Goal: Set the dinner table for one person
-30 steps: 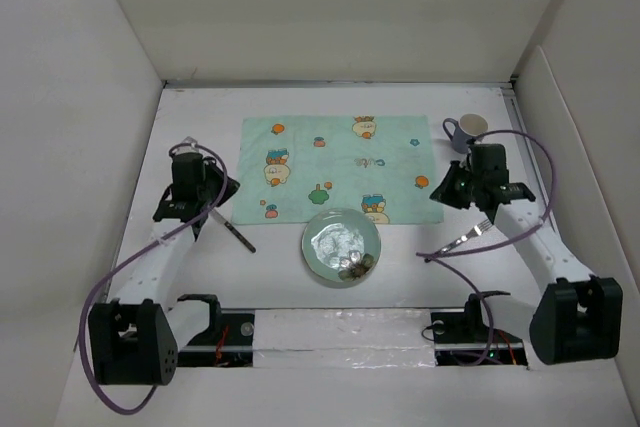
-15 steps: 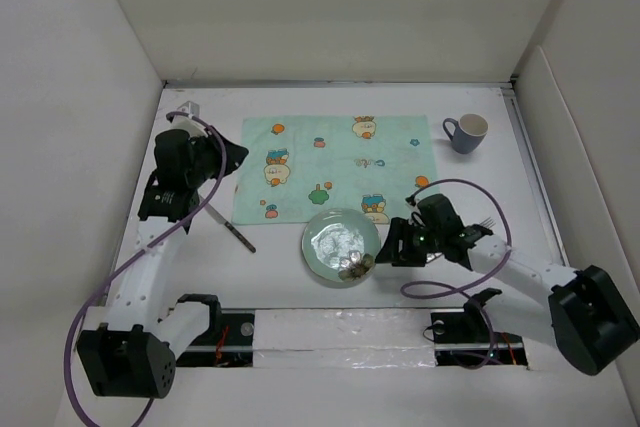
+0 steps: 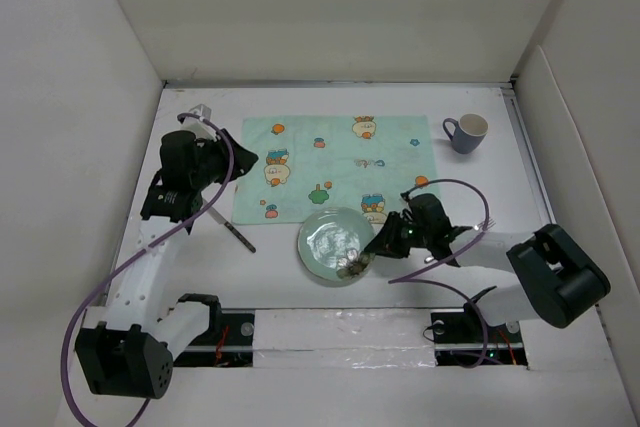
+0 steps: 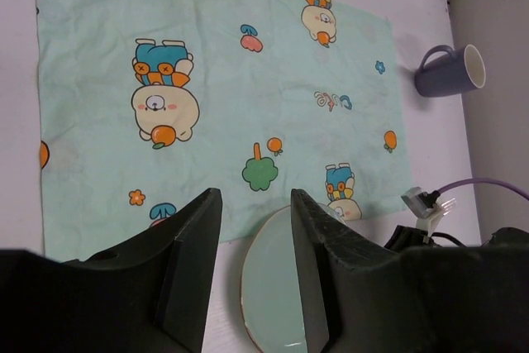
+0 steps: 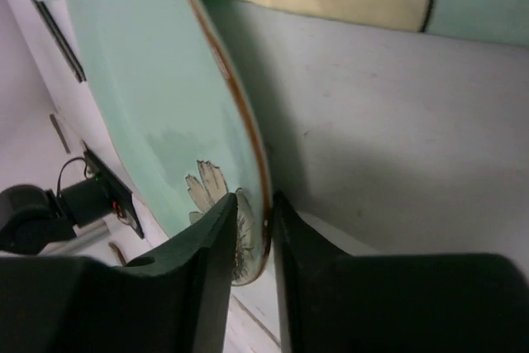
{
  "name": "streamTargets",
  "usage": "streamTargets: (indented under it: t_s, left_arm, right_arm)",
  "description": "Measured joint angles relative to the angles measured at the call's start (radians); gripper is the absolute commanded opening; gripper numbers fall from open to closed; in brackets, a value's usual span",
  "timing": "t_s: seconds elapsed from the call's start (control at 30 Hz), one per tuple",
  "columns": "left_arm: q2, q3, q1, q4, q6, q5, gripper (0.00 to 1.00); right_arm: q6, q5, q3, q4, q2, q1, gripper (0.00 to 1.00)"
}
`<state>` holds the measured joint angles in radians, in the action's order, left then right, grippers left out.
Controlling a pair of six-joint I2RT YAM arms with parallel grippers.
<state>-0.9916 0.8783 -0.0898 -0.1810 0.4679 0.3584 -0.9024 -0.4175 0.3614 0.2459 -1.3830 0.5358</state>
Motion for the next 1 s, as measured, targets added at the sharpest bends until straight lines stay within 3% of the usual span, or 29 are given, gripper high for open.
streamTargets:
  t_s: [0.1,0.23,0.53,0.7,1.0]
  left_arm:
    - [0.001,0.0,0.0,-0.002,-0.003,-0.001,0.36]
    - [0.001,0.006,0.0,-0.005,-0.003,-0.006,0.37]
    - [-0.006,0.05,0.0,-0.002,-0.004,-0.033,0.53]
    - [-0.025,0.053,0.0,0.005,-0.004,-0.033,0.57]
    - [-0.031,0.052,-0.003,0.014,-0.004,-0.033,0.57]
  right_arm:
    - [-0.017,0.016,-0.005,-0.002,-0.001,-0.006,0.0]
    - [-0.011,-0.002,0.001,-0.041,0.045,-0.017,0.0]
    - [0.133,-0.02,0.239,-0.501,0.295,-0.082,0.0]
    - [0.145,-0.078,0.426,-0.475,0.182,-0.163,0.0]
    - [0.136,-0.087,0.781,-0.409,-0.301,-0.231,0.0]
